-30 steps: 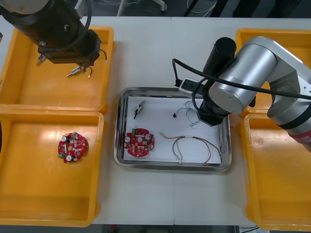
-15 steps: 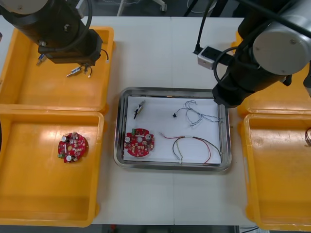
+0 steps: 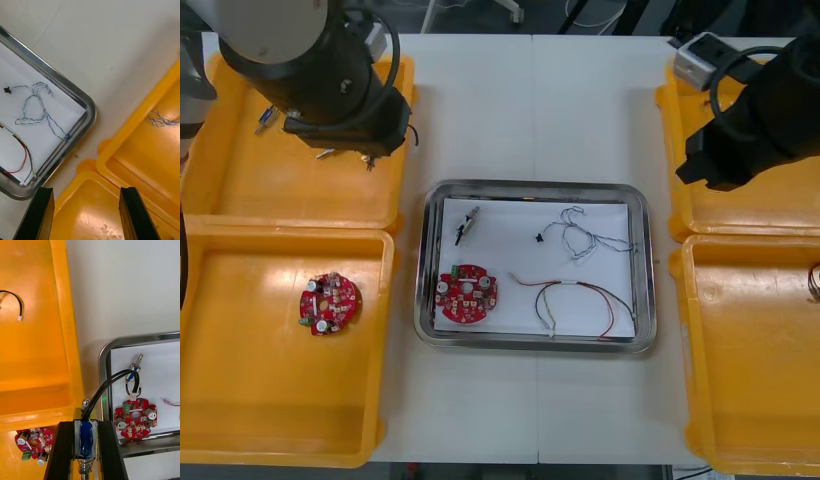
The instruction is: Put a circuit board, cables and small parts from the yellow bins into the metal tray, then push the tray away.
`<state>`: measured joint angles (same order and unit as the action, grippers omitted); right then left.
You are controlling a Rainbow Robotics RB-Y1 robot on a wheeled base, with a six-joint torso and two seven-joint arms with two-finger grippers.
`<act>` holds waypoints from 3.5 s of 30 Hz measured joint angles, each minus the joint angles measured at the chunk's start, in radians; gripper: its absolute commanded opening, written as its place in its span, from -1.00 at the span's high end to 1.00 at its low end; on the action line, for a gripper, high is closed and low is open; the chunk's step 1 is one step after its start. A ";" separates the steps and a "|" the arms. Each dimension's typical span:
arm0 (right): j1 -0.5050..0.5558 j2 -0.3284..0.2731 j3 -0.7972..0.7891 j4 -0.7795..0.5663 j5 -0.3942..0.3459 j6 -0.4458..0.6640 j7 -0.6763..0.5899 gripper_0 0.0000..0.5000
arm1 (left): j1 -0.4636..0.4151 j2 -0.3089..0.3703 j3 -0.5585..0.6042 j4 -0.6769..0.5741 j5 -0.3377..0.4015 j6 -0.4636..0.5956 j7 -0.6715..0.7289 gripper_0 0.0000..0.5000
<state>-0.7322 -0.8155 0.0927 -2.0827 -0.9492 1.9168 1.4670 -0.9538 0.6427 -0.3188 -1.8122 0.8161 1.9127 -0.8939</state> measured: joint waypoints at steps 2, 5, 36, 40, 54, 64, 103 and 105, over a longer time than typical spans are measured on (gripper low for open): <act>0.034 -0.034 -0.041 -0.013 -0.019 0.000 -0.023 -1.00 | 0.000 -0.007 -0.021 -0.001 0.000 -0.004 0.021 1.00; 0.091 -0.073 -0.108 -0.016 -0.036 0.000 -0.044 -1.00 | -0.003 -0.020 -0.053 -0.001 0.000 -0.026 0.087 1.00; 0.578 -0.092 -0.546 -0.014 -0.007 0.000 -0.044 -1.00 | -0.014 -0.118 -0.450 0.107 -0.103 -0.375 0.329 1.00; 0.580 -0.082 -0.546 -0.014 0.027 0.000 -0.044 -1.00 | -0.014 -0.133 -0.475 0.147 -0.121 -0.416 0.329 1.00; 0.580 -0.056 -0.547 -0.014 0.056 0.000 -0.044 -1.00 | -0.014 -0.163 -0.549 0.241 -0.168 -0.508 0.358 1.00; 0.580 -0.054 -0.549 -0.014 0.033 0.000 -0.044 -1.00 | -0.014 -0.165 -0.557 0.244 -0.177 -0.515 0.364 -1.00; 0.558 -0.103 -0.412 -0.183 -0.159 0.000 -0.044 -1.00 | -0.017 -0.052 -0.252 0.045 -0.013 -0.158 0.422 -1.00; 0.535 -0.106 -0.378 -0.197 -0.178 0.000 -0.044 -1.00 | -0.017 -0.027 -0.222 0.033 0.017 -0.125 0.422 -1.00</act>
<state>-0.1975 -0.9215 -0.2848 -2.2797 -1.1273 1.9169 1.4232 -0.9706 0.6157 -0.5407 -1.7797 0.8329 1.7876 -0.4719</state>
